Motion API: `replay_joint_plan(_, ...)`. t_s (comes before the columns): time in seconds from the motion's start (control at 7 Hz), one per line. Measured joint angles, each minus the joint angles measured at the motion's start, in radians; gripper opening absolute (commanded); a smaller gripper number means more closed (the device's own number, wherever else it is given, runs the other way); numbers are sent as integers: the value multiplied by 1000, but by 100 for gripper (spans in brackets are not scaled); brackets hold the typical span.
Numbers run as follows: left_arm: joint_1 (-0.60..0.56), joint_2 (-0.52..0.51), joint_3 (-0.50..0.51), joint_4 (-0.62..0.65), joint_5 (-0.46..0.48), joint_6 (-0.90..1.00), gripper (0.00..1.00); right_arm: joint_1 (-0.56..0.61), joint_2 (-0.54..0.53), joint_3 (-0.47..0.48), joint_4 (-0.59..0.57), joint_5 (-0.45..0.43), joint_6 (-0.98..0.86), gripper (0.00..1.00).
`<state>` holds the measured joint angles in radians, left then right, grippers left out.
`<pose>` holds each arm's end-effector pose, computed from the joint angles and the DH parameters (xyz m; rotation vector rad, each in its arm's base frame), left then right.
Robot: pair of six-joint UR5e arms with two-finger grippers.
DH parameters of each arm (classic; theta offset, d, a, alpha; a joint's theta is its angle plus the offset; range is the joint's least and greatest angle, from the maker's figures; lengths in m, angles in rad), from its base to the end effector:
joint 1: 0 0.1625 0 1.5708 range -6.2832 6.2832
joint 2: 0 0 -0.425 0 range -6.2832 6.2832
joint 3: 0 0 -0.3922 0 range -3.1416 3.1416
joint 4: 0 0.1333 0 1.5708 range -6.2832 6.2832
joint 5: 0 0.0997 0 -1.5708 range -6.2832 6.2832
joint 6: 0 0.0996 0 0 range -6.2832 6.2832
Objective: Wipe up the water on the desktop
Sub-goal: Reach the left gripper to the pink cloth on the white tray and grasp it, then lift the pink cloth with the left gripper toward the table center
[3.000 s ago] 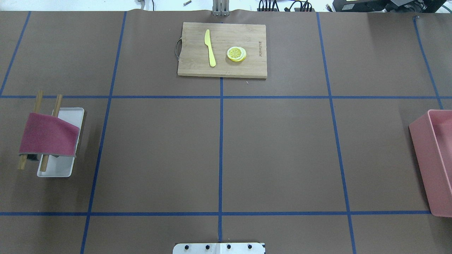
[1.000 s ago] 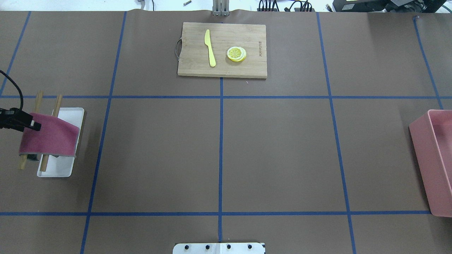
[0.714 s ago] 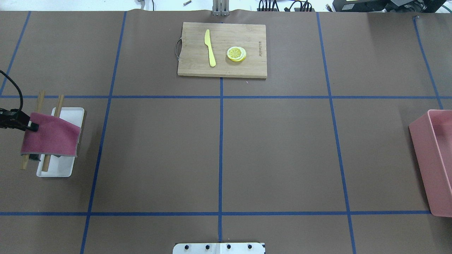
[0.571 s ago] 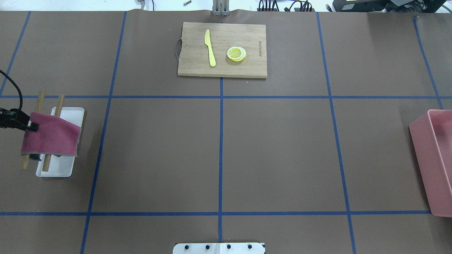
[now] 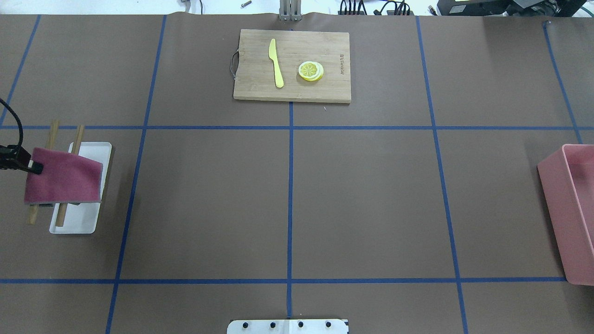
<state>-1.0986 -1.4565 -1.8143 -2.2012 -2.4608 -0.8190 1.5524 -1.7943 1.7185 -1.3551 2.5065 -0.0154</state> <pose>0.1576 -0.4315 0.5110 0.0563 1.0954 0.0264 0.0457 -0.4047 0.6512 0.1282 -0.9345 -0.0967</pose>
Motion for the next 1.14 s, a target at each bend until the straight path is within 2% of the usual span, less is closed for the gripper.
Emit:
replay_joint_plan(0.29,-1,-2,-34,4,-16,-3,0,0,-4,1,1,1,0,100)
replay_joint_plan(0.57,-9,-58,-107,16,-83,-136,0,0,-5,6,5,5,0,100)
replay_joint_plan(0.86,19,-233,-126,26,-95,-380,0,-12,-3,8,68,49,5,100)
replay_joint_plan(1.0,75,-341,-123,43,-61,-506,0,-28,-2,8,136,79,7,100)
replay_joint_plan(1.14,151,-461,-112,97,15,-614,0,-52,-2,9,216,107,8,100)
